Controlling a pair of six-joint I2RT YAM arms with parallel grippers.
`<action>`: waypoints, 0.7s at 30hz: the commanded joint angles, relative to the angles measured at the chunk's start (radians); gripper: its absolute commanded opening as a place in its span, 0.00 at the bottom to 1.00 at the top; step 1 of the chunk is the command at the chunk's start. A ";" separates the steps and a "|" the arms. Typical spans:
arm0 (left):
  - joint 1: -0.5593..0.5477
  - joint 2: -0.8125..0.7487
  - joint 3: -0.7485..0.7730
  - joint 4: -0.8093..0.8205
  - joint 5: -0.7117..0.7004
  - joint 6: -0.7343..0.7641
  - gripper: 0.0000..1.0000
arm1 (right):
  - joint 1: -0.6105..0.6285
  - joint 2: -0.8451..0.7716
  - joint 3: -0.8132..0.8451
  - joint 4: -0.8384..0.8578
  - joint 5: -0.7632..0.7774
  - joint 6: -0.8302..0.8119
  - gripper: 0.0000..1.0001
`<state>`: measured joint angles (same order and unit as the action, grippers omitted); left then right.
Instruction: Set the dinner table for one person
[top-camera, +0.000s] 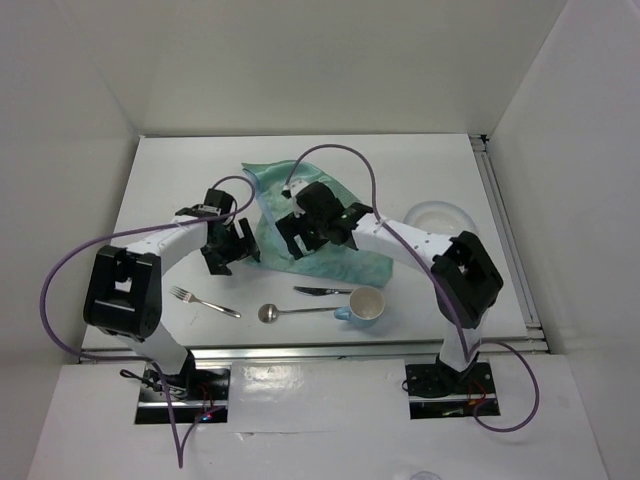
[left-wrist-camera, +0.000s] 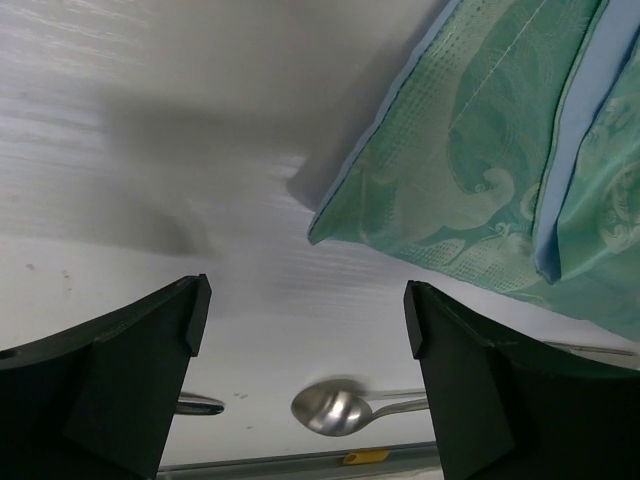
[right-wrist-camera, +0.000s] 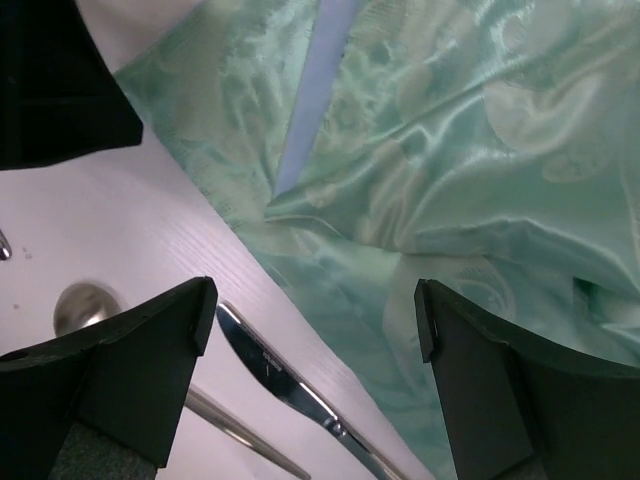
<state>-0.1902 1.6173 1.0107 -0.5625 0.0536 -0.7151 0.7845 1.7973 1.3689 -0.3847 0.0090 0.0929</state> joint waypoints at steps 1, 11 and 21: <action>0.006 0.035 -0.001 0.073 0.078 -0.055 0.97 | 0.024 0.040 0.036 0.093 0.058 -0.062 0.93; -0.003 0.134 0.022 0.147 0.115 -0.119 0.68 | 0.055 0.206 0.136 0.095 0.036 -0.052 0.89; -0.003 0.124 0.031 0.119 0.104 -0.129 0.00 | 0.055 0.304 0.185 0.095 0.069 -0.013 0.46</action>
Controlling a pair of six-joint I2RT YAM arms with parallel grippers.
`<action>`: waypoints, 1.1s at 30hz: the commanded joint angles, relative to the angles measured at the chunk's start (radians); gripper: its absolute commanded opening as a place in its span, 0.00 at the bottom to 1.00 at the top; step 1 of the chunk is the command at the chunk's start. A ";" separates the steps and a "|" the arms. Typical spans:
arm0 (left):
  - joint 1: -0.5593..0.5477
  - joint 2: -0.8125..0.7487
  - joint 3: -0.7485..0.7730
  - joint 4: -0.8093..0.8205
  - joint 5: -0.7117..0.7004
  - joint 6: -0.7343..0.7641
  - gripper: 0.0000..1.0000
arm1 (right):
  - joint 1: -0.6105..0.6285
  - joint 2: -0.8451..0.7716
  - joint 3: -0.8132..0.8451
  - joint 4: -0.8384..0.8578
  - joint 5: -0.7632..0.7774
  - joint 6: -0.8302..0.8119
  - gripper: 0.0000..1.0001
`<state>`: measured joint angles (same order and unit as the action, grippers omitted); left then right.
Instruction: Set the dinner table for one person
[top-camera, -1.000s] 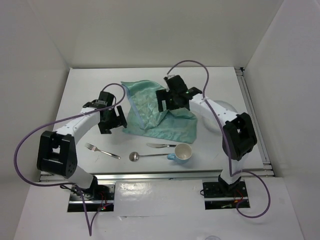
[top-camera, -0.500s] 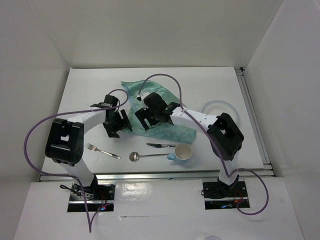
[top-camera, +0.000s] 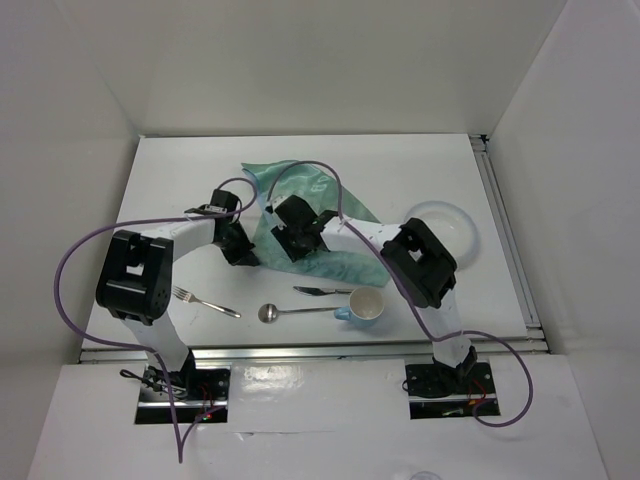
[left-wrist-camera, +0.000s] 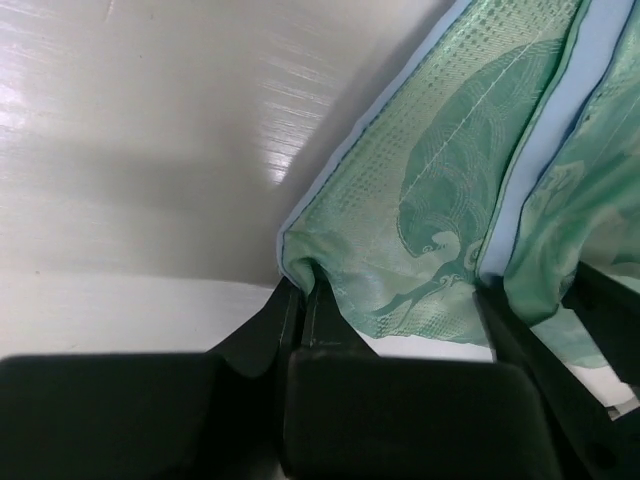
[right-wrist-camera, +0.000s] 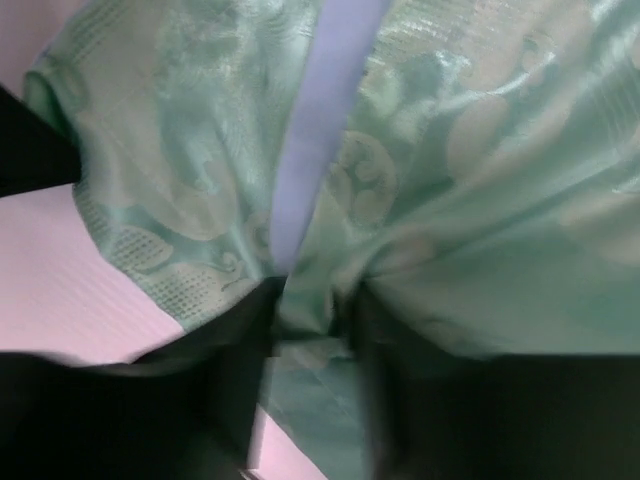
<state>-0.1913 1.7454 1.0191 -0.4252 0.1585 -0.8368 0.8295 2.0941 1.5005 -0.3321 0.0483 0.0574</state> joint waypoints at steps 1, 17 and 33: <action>-0.002 -0.018 0.035 -0.018 -0.010 -0.007 0.00 | 0.010 0.007 0.063 0.042 0.045 0.031 0.37; 0.147 0.089 0.410 -0.191 -0.039 0.097 0.00 | -0.303 -0.117 0.360 -0.068 -0.290 0.122 0.00; 0.093 0.128 0.609 -0.365 0.010 0.200 0.84 | -0.854 -0.186 0.049 0.168 -0.627 0.502 0.00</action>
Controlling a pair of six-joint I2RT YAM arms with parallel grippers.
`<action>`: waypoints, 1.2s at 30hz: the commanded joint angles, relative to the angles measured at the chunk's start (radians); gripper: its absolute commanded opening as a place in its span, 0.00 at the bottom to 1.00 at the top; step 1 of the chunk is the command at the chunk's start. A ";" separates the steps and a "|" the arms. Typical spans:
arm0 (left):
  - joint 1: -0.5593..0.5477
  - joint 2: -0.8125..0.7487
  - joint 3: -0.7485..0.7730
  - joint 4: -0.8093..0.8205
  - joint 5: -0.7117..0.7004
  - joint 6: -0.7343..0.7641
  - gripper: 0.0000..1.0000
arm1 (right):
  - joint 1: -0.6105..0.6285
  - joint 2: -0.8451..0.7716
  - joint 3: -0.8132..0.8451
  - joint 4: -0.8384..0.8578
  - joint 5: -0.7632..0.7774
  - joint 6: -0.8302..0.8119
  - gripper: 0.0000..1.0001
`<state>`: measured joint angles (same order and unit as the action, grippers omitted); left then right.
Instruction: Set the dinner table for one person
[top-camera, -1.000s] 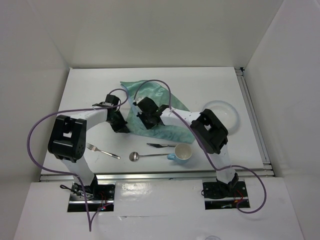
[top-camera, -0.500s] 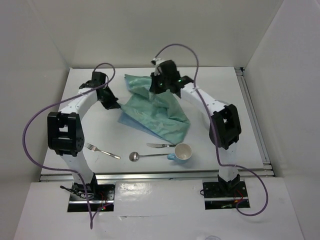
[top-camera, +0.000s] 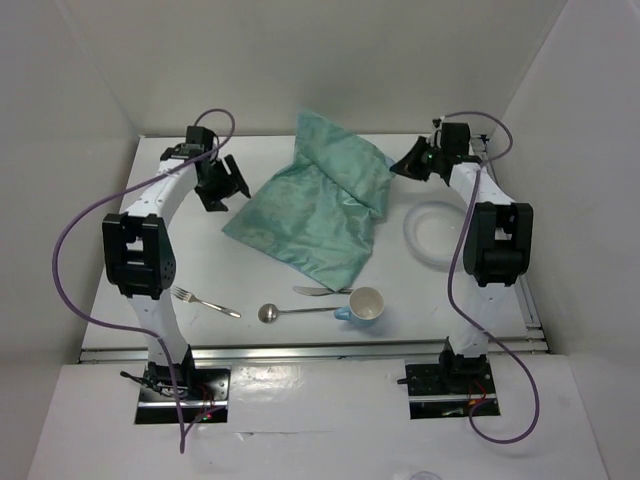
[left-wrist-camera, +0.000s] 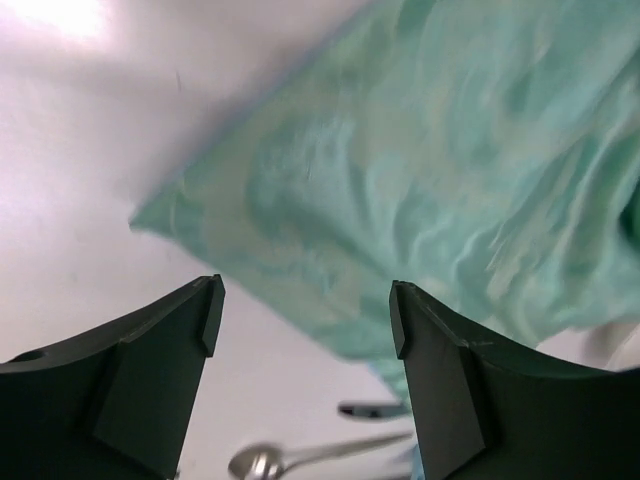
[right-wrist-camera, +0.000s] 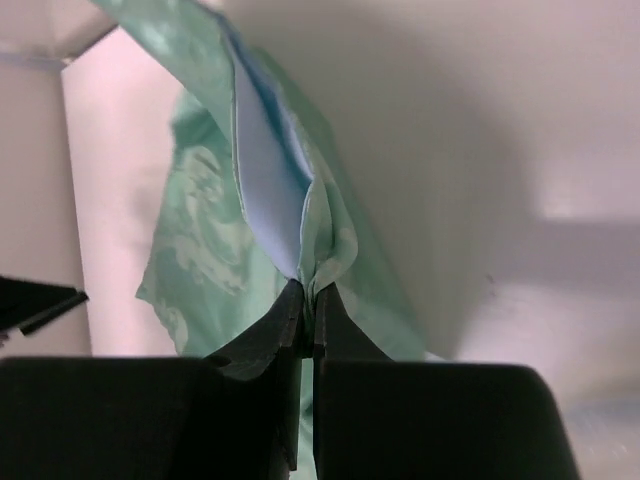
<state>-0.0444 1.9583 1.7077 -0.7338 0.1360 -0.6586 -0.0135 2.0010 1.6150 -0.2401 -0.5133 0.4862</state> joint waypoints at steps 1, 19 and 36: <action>-0.078 -0.110 -0.129 -0.047 0.033 0.010 0.84 | -0.025 -0.093 -0.078 0.076 -0.065 0.074 0.00; -0.220 0.069 -0.229 0.083 -0.107 -0.196 0.45 | -0.034 -0.148 -0.110 0.007 -0.091 -0.001 0.00; 0.064 0.444 0.633 -0.200 -0.130 -0.017 0.15 | -0.002 -0.289 -0.283 -0.175 -0.099 -0.056 0.20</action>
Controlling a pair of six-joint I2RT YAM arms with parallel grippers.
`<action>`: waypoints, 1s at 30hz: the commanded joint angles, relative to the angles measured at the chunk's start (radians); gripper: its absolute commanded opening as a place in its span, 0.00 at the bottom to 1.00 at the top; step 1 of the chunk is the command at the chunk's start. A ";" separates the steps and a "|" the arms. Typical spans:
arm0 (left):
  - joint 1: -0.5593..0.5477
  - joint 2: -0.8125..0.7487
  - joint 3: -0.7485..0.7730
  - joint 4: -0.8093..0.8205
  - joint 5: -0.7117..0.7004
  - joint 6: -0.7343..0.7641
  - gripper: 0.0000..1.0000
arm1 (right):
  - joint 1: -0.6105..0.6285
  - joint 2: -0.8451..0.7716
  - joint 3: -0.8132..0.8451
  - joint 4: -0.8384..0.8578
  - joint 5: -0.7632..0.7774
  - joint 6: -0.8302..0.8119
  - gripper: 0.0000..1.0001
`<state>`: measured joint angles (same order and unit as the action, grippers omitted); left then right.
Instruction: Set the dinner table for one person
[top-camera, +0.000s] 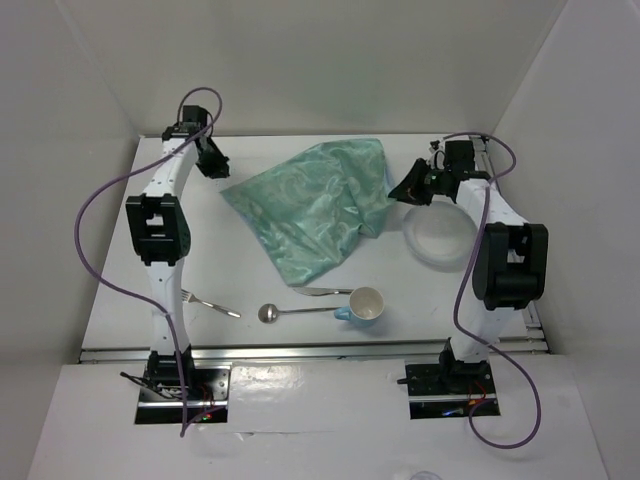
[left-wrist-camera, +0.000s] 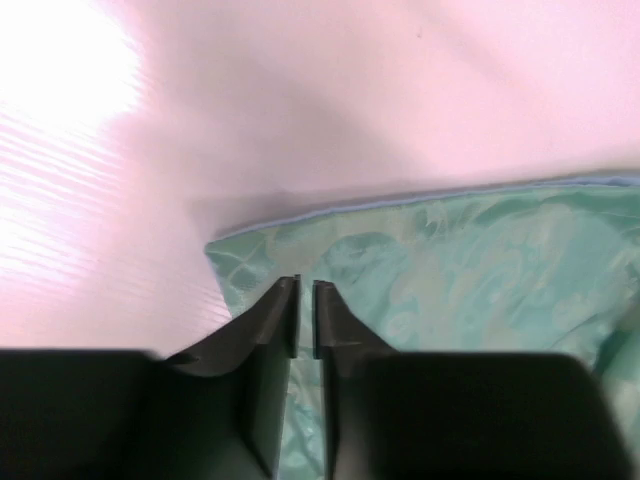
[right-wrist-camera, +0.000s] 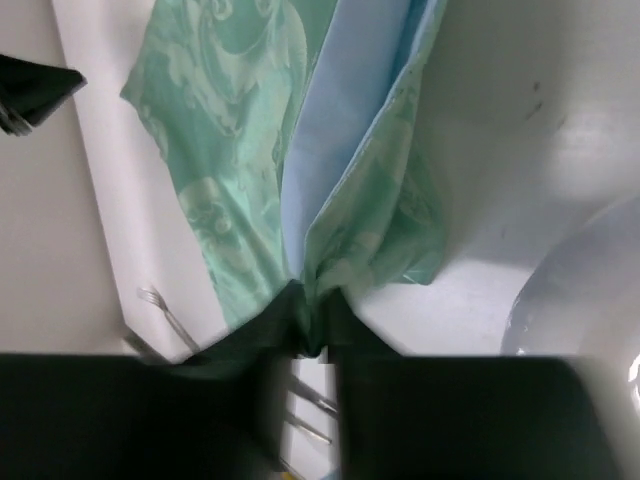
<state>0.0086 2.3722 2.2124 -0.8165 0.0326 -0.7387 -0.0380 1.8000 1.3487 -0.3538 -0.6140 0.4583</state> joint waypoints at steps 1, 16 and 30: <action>0.011 0.019 0.148 -0.131 -0.026 0.076 0.33 | 0.023 -0.097 -0.004 -0.110 0.057 -0.038 0.37; -0.272 -0.551 -0.942 0.184 0.088 -0.004 0.86 | 0.084 -0.260 0.073 -0.217 0.550 -0.083 0.41; -0.290 -0.352 -0.783 0.165 0.003 -0.080 0.00 | 0.121 -0.314 0.013 -0.209 0.505 -0.092 0.37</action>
<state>-0.3218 1.9823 1.3705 -0.6369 0.1116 -0.8001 0.0765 1.5467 1.3705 -0.5579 -0.1158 0.3786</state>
